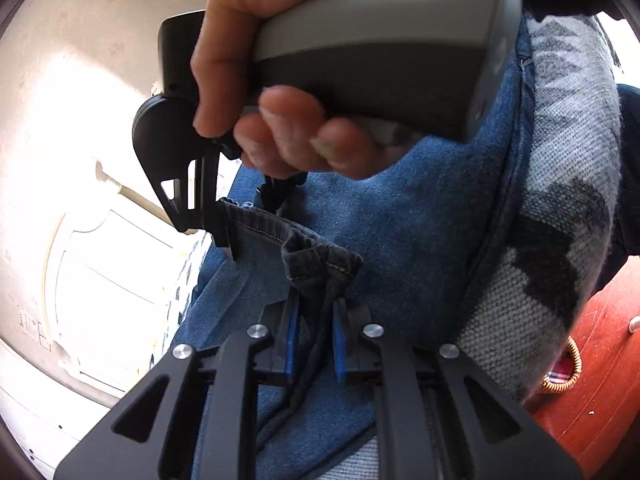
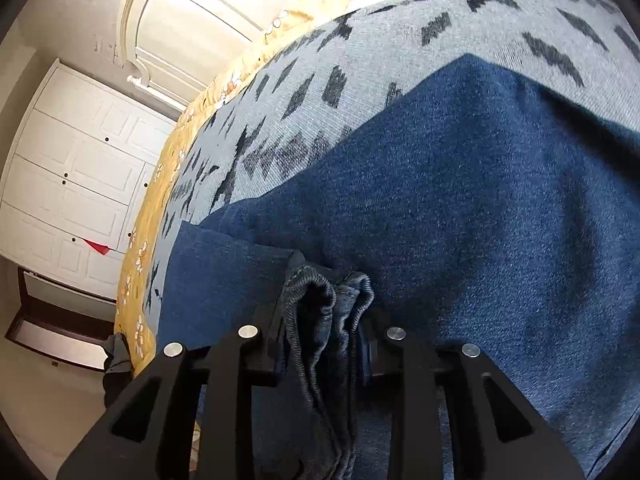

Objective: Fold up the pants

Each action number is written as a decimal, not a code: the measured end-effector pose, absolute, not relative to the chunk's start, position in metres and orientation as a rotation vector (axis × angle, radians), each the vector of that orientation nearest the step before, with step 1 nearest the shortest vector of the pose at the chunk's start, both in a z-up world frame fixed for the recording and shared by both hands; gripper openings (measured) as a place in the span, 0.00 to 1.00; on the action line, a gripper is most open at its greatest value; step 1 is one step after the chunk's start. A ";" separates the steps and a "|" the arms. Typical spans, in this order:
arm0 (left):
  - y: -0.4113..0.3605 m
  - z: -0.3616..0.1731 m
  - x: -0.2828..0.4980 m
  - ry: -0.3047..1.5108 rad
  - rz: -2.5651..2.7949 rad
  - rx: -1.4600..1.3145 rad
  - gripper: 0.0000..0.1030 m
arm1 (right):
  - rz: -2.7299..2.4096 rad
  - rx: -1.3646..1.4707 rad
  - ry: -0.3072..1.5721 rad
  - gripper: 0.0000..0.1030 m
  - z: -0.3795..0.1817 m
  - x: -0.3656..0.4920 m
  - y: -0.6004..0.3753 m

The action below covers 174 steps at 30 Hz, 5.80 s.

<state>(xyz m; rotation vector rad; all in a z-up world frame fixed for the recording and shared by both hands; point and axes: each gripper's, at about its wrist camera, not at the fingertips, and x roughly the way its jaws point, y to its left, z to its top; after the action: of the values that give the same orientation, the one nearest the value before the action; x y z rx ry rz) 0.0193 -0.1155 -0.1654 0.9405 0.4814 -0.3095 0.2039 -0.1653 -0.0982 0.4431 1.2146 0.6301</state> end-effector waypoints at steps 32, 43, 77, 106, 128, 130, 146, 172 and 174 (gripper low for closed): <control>0.139 -0.163 -0.001 0.663 0.101 0.282 0.59 | 0.296 -0.258 1.016 0.33 -0.089 0.119 -0.103; 0.181 -0.138 -0.024 0.702 0.177 0.127 0.67 | 0.298 -0.258 1.011 0.33 -0.089 0.119 -0.106; 0.134 -0.105 0.198 0.868 -0.191 0.003 0.02 | 0.293 -0.176 0.959 0.37 -0.093 0.110 -0.116; 0.131 -0.103 0.035 0.744 -0.022 0.122 0.53 | 0.079 0.077 0.885 0.58 -0.079 0.096 -0.185; 0.098 -0.123 0.181 0.904 -0.169 -0.022 0.21 | 0.226 0.037 0.921 0.20 -0.080 0.155 -0.141; 0.080 -0.116 0.183 0.878 -0.240 -0.029 0.22 | 0.226 0.078 0.899 0.27 -0.072 0.145 -0.146; 0.048 -0.118 0.231 0.885 -0.296 0.057 0.21 | 0.329 -0.040 0.937 0.27 -0.072 0.206 -0.130; 0.176 -0.130 0.035 0.793 0.109 -0.172 0.68 | 0.250 -0.108 0.878 0.87 -0.072 0.073 -0.104; 0.174 -0.138 0.033 0.816 0.083 -0.159 0.58 | 0.232 -0.146 0.891 0.85 -0.079 0.073 -0.103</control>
<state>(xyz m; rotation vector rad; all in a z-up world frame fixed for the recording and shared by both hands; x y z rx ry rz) 0.0332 0.1739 -0.1383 -0.1593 0.8155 0.0833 0.0728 -0.1025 -0.0791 -0.1456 0.8914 0.2317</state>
